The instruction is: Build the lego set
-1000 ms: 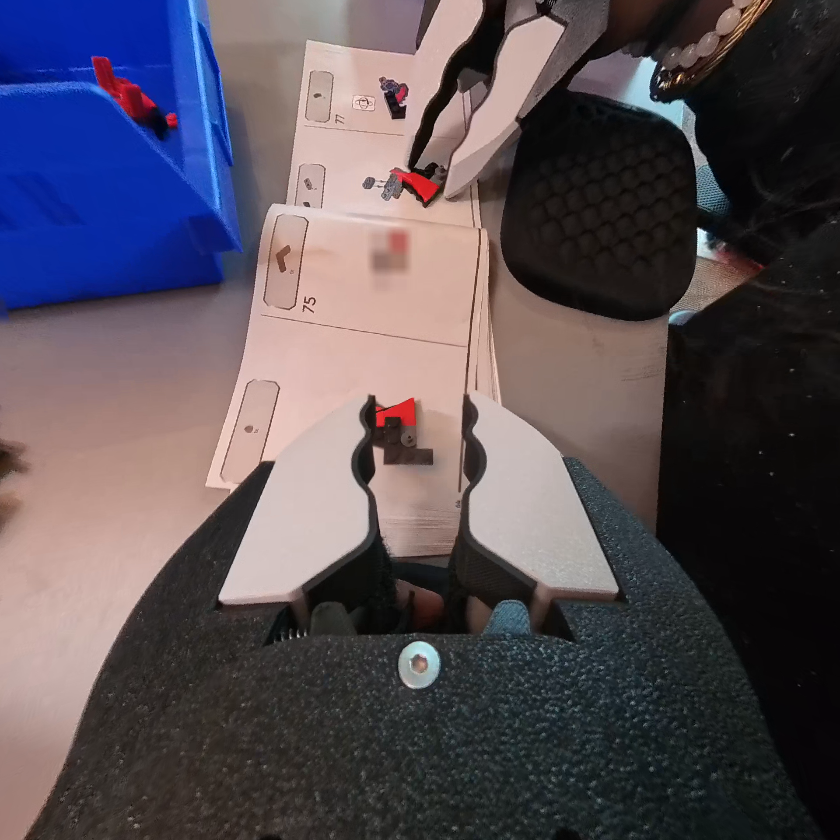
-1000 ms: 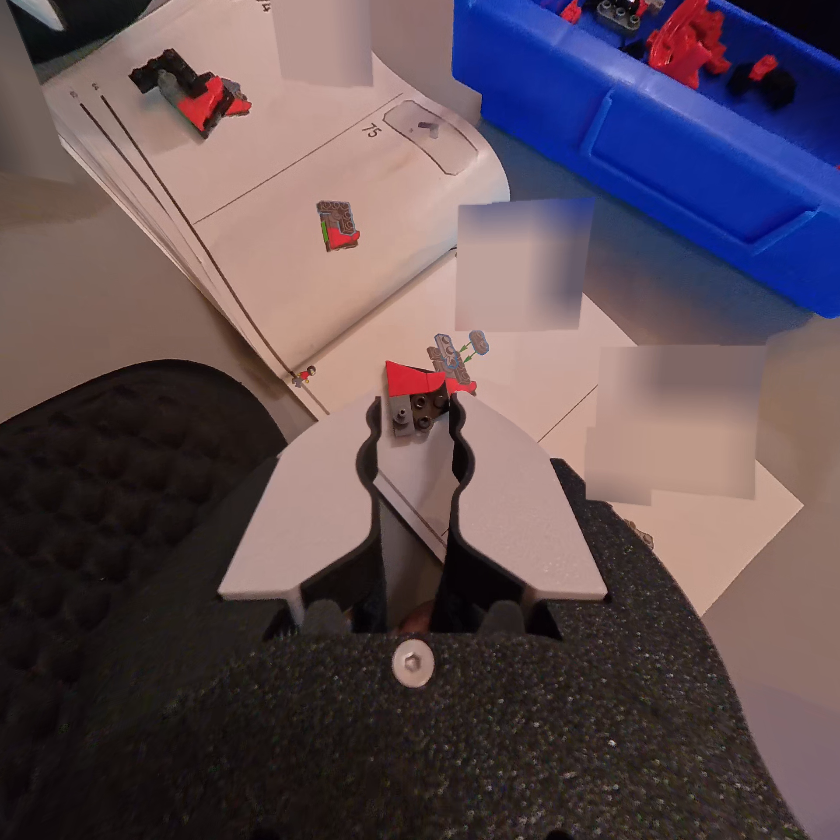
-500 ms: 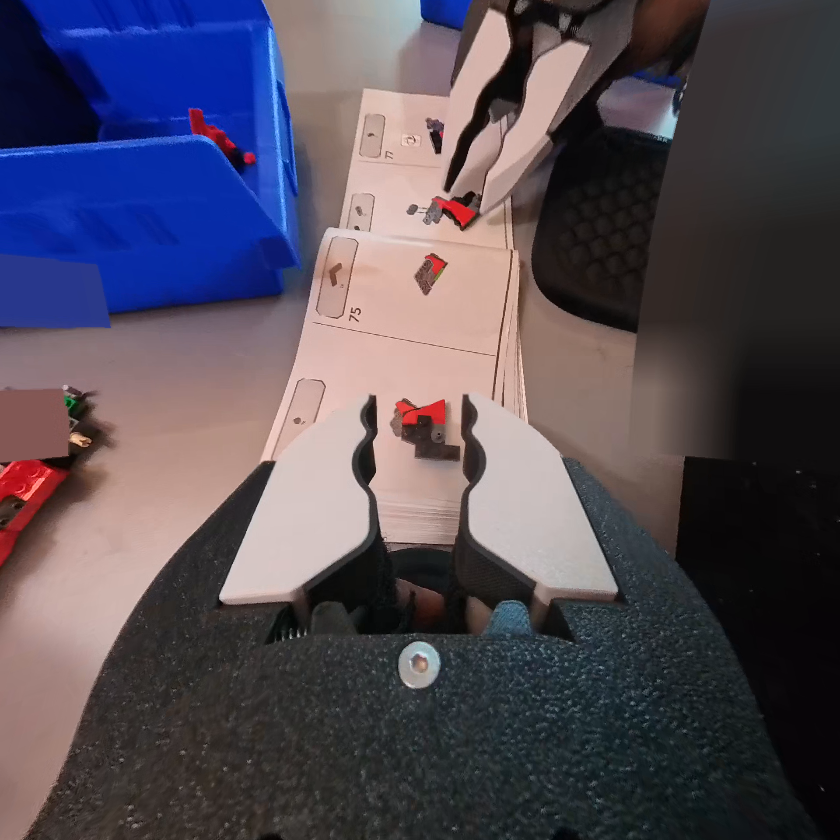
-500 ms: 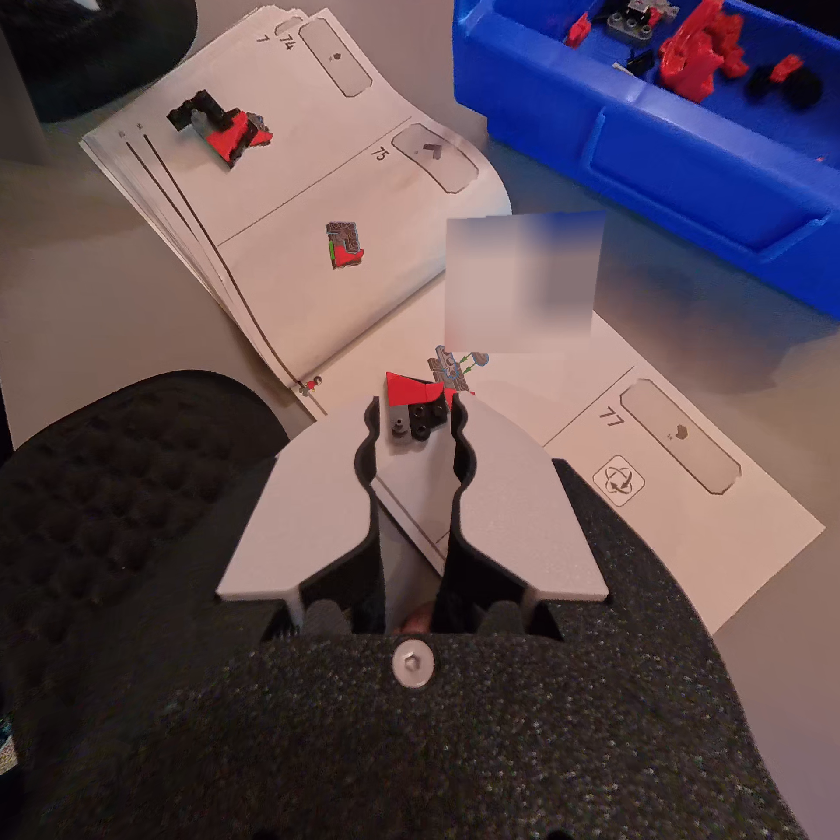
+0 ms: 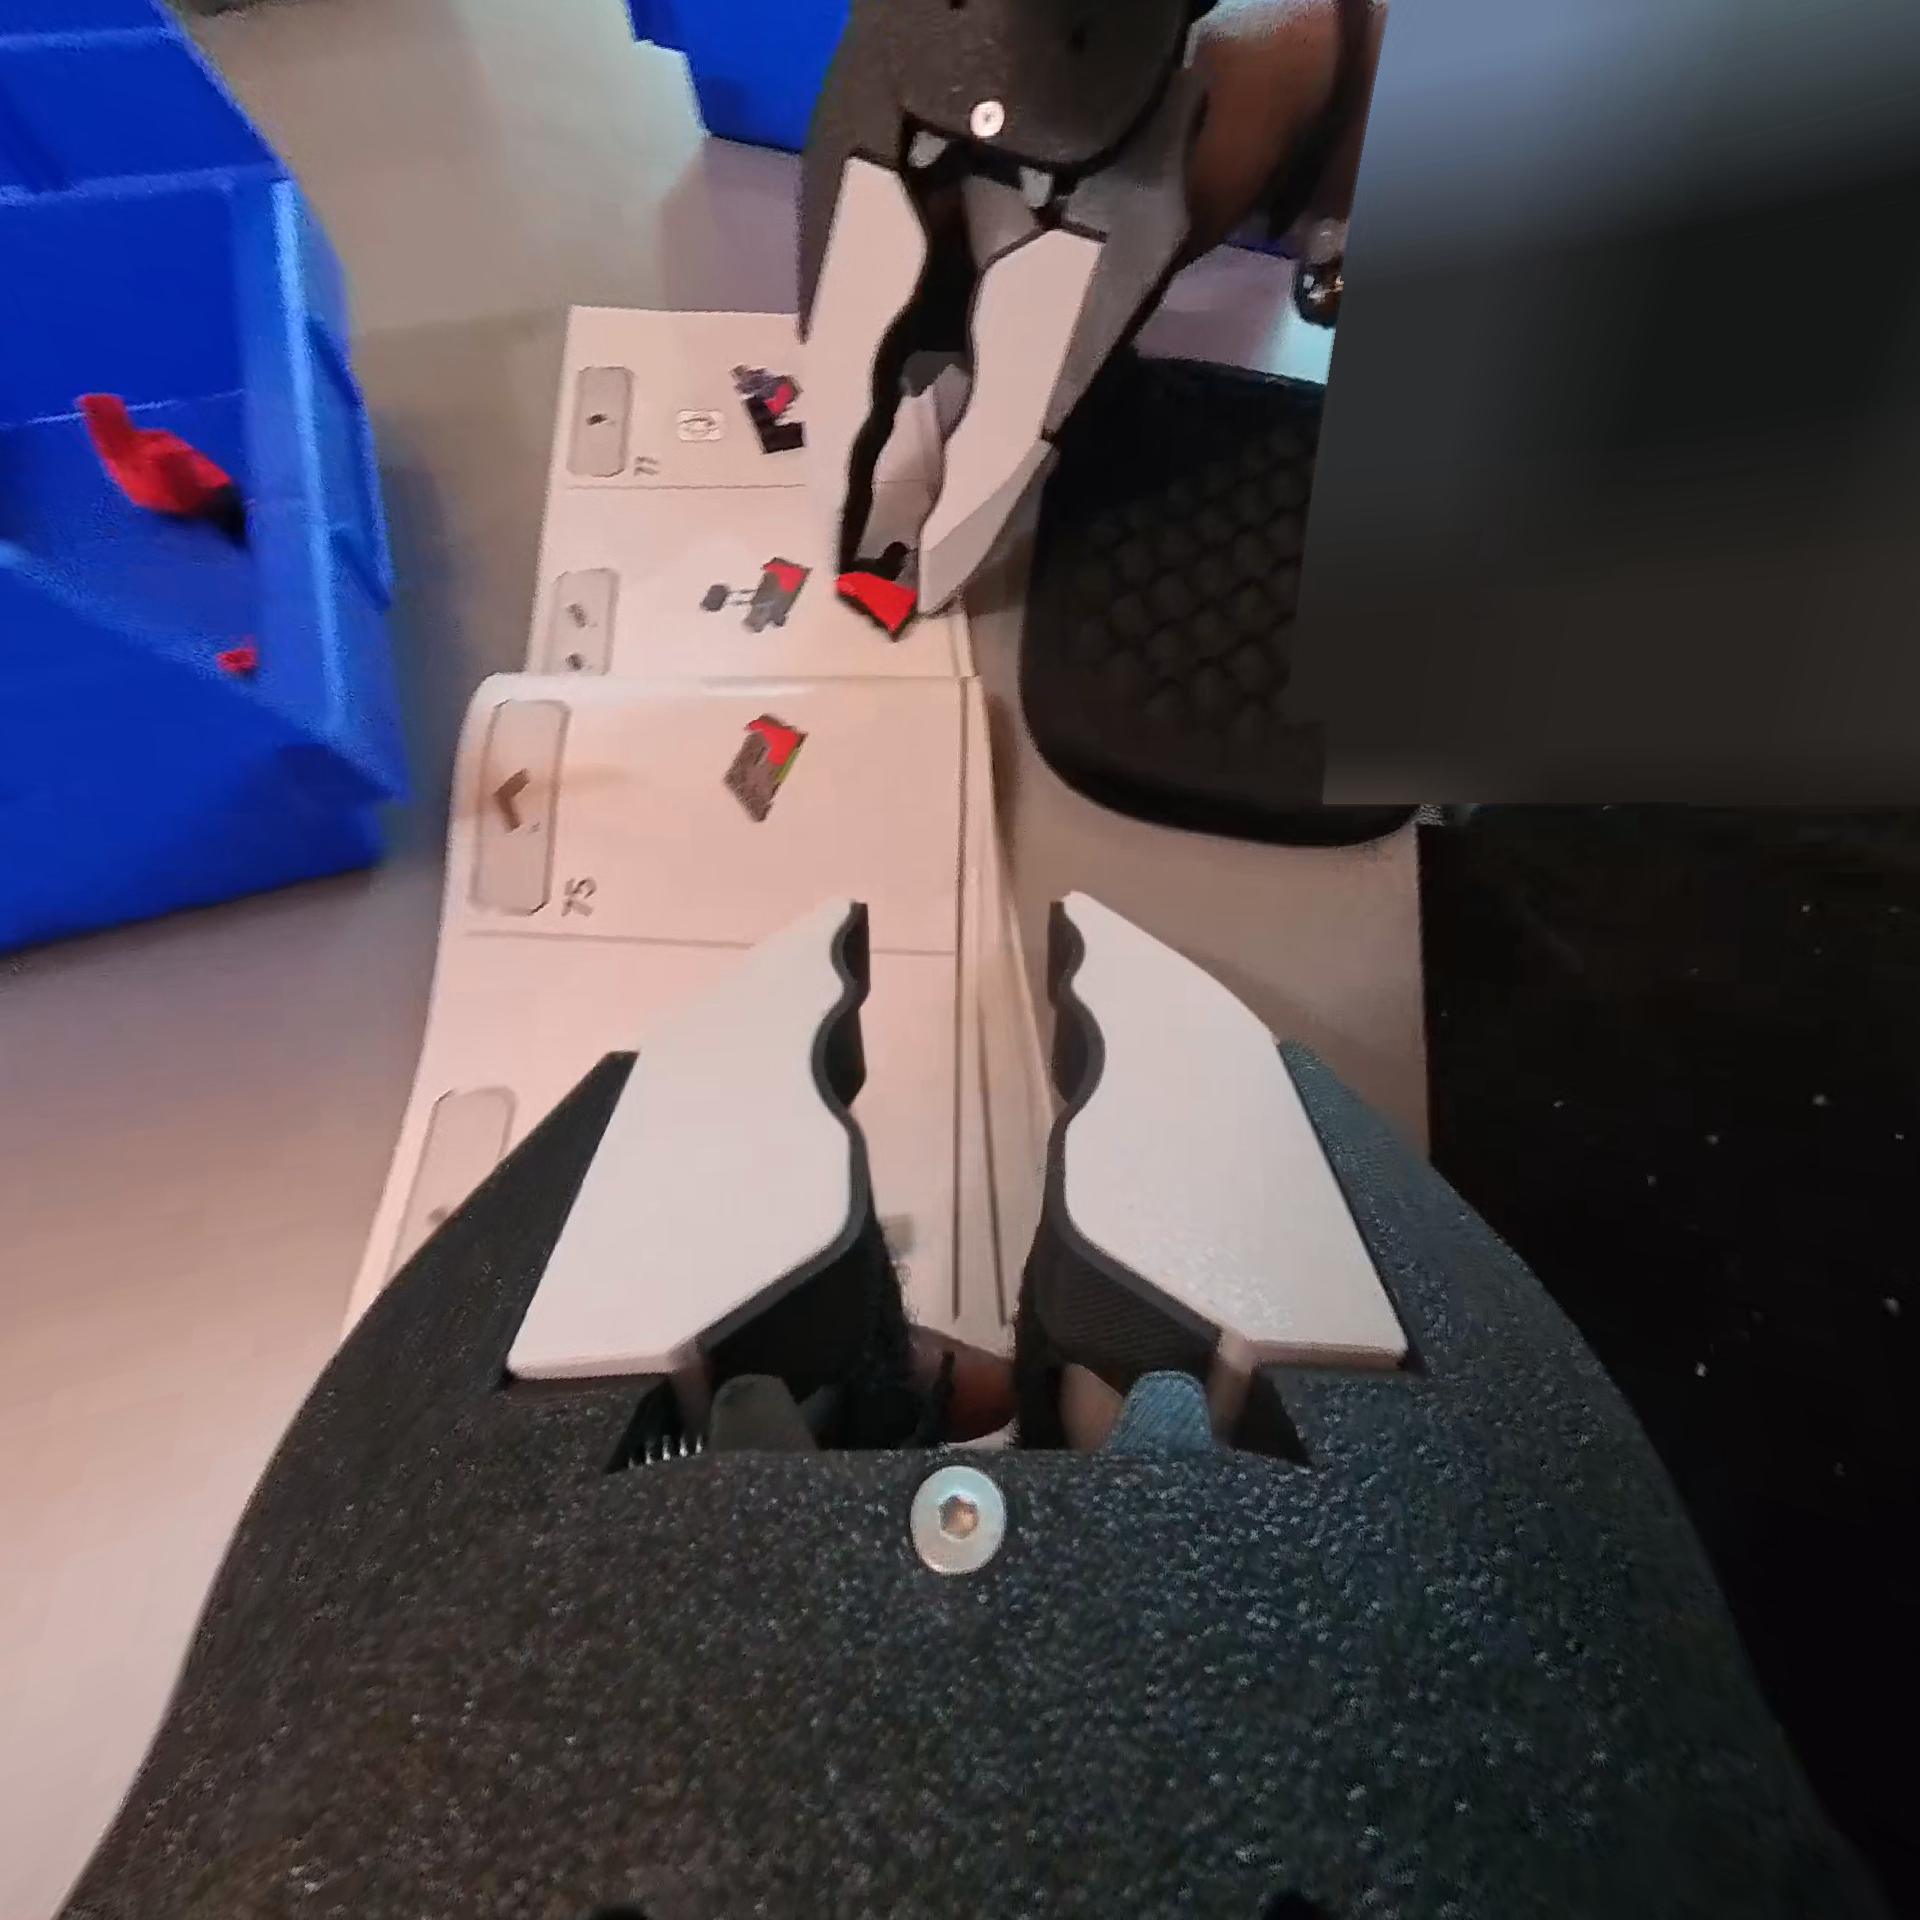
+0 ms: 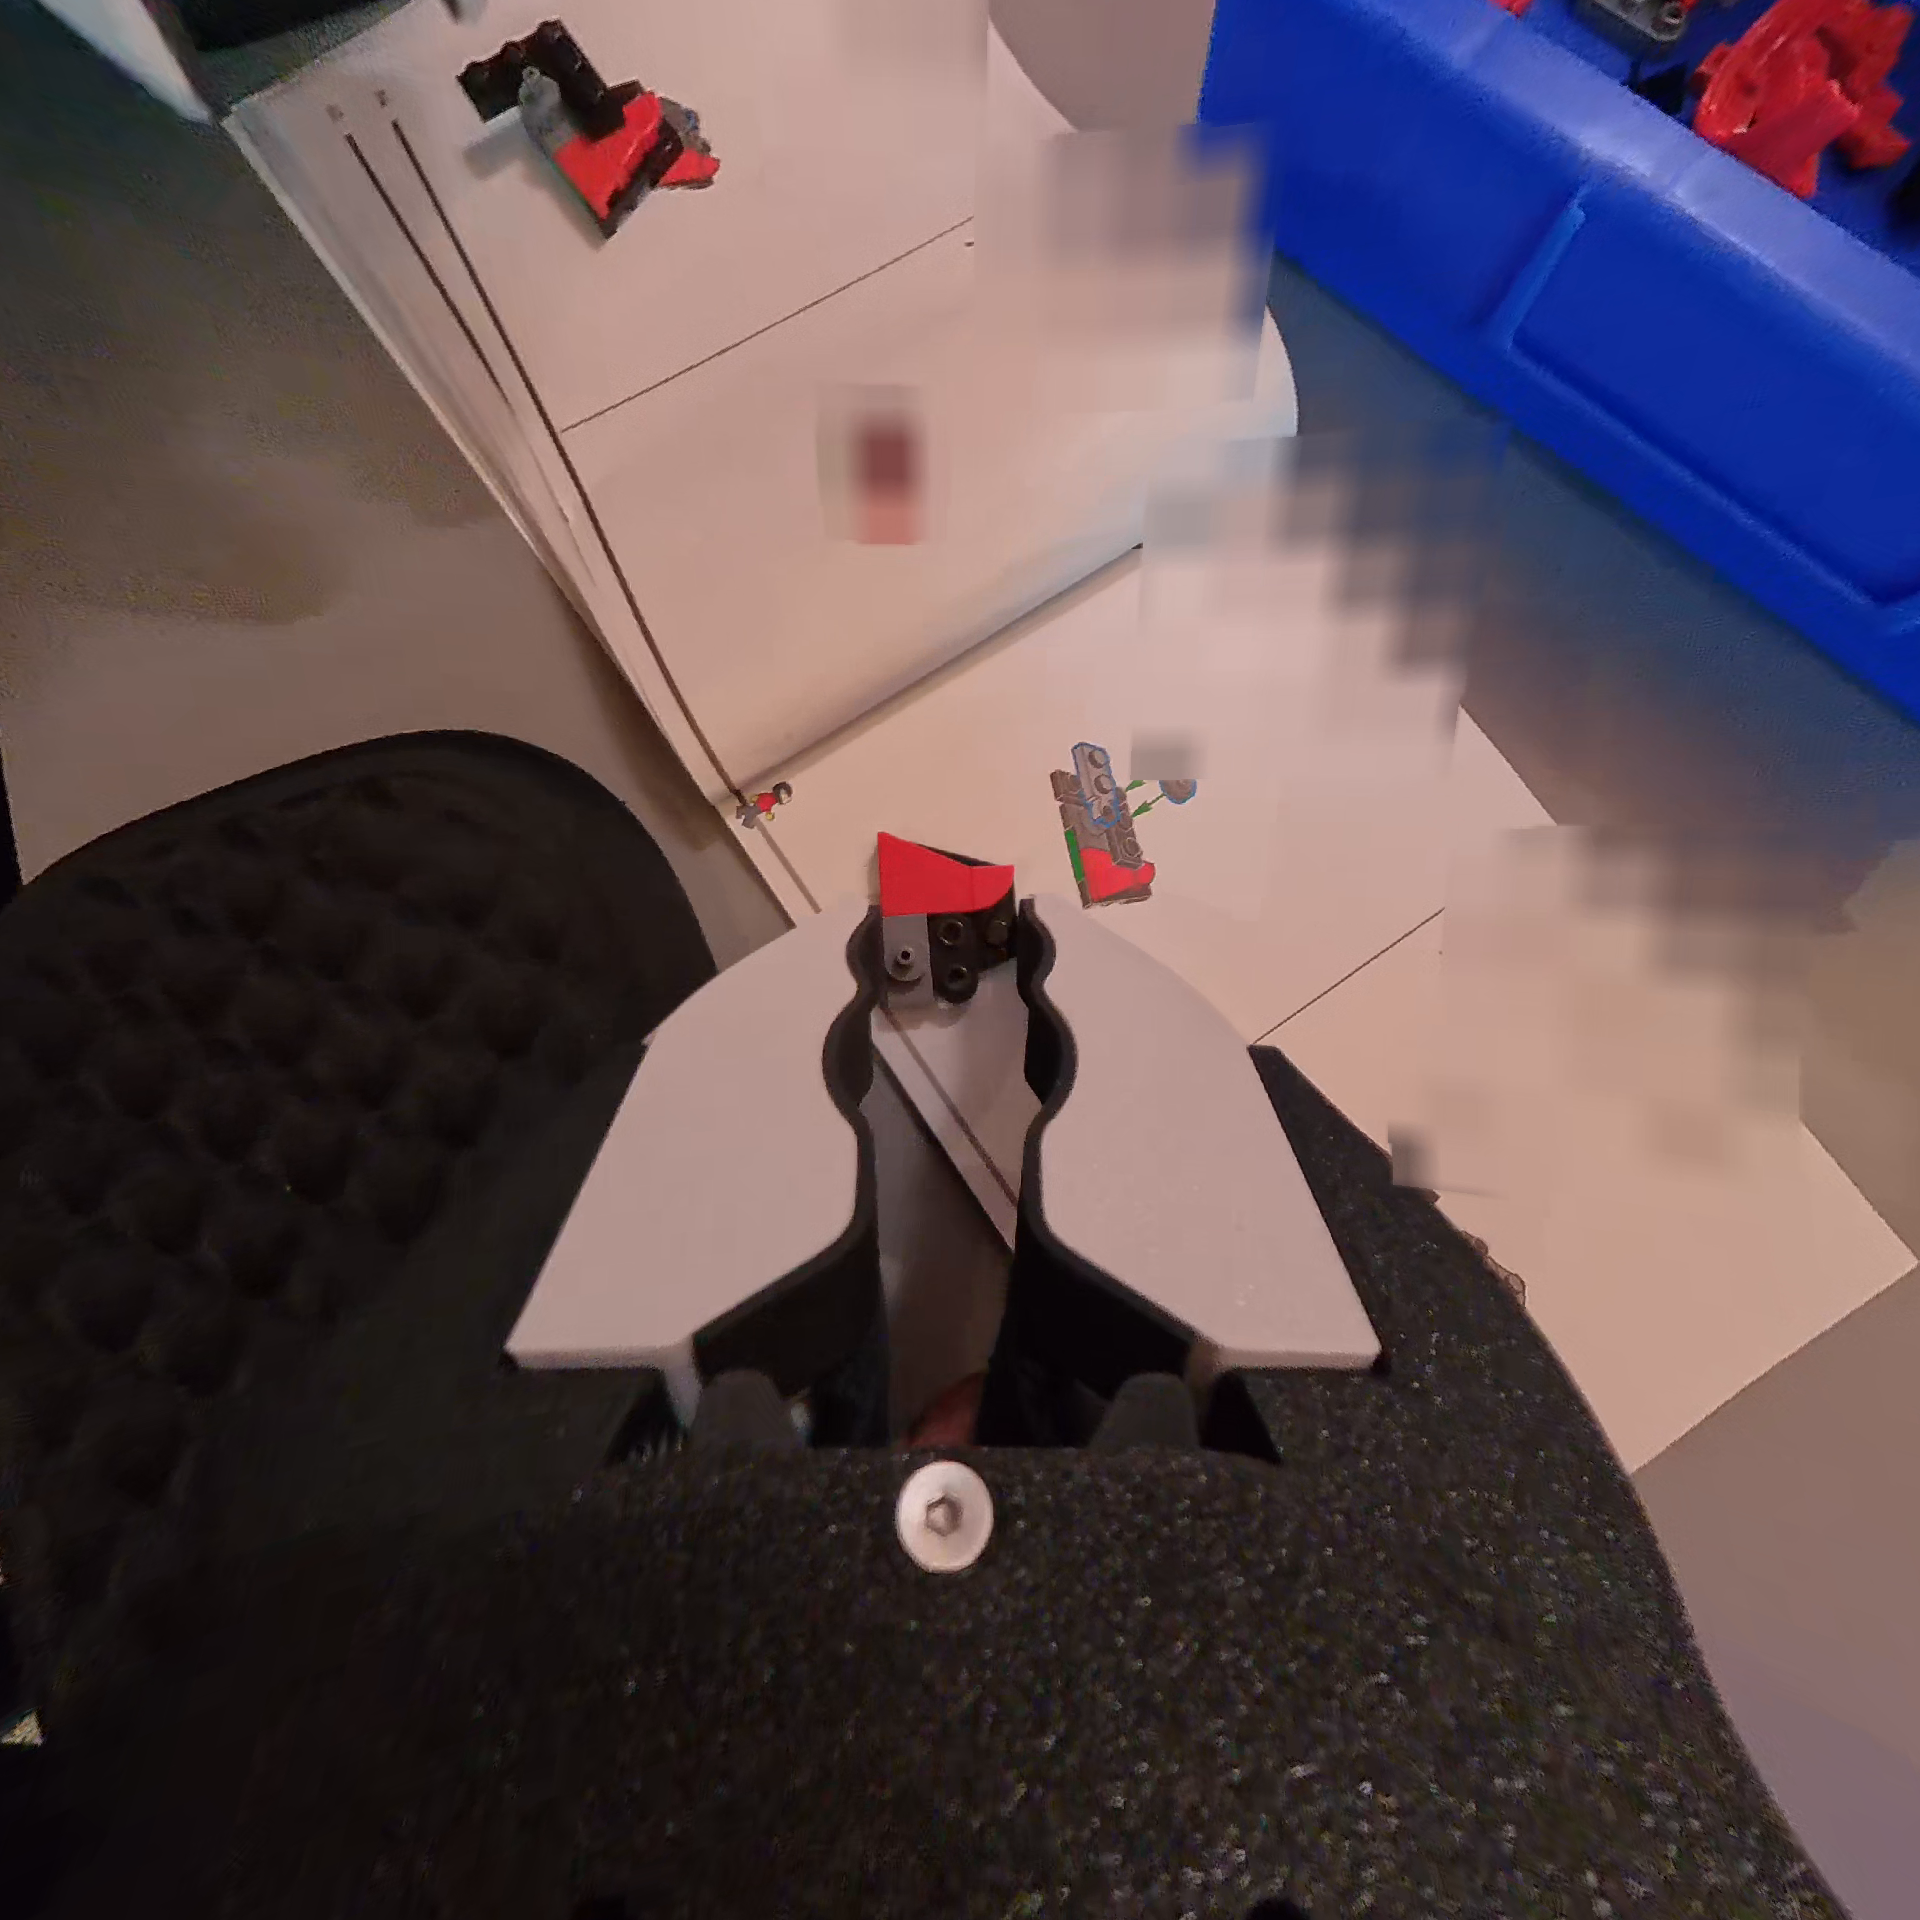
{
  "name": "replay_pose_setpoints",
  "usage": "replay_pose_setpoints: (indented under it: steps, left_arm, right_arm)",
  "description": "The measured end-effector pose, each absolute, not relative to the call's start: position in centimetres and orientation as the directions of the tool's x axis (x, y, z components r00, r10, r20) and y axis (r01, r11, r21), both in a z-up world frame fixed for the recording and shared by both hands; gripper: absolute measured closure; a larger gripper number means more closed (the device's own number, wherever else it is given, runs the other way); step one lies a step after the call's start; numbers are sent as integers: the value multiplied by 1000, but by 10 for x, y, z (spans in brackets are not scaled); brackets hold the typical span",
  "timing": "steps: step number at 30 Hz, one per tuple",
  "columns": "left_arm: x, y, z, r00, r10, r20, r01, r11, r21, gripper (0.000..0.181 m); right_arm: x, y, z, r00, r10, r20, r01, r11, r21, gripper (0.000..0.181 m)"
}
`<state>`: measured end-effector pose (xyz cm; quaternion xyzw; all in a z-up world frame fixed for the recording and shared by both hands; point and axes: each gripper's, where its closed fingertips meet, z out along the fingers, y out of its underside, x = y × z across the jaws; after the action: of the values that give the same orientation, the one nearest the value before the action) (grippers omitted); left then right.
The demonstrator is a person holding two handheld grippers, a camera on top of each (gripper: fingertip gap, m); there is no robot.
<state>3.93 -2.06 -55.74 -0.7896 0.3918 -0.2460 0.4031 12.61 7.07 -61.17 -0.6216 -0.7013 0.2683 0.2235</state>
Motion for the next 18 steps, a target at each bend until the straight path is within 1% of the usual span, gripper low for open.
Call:
replay_pose_setpoints:
  steps: [1,5,7,9,10,12,15,18]
  left_arm:
    - [46,-21,-558,558,-826,73,-426,-361,-830,151]
    - [72,-9,-558,562,-824,68,-399,-343,-850,177]
    - [84,0,-558,574,-816,65,-385,-338,-859,180]
    - [95,9,-555,587,-806,80,-341,-336,-878,181]
    - [100,13,-554,592,-801,89,-329,-341,-881,181]
    - [107,24,-558,608,-792,57,-361,-340,-868,181]
    - [121,38,-570,602,-798,-14,-461,-333,-822,181]
    - [133,48,-580,593,-805,18,-477,-369,-798,181]
  right_arm:
    - [126,70,-612,-140,990,-22,752,92,-653,156]
    - [127,69,-611,-173,984,-31,751,112,-651,156]
    - [127,69,-611,-180,983,-36,752,114,-650,156]
    - [127,68,-611,-189,981,-42,750,117,-651,153]
    - [127,68,-610,-185,981,-51,748,107,-655,147]
    - [126,68,-606,-170,982,-83,736,70,-674,143]
    - [122,69,-597,-162,976,-147,689,6,-724,144]
    - [121,71,-599,-154,970,-191,683,-35,-730,148]
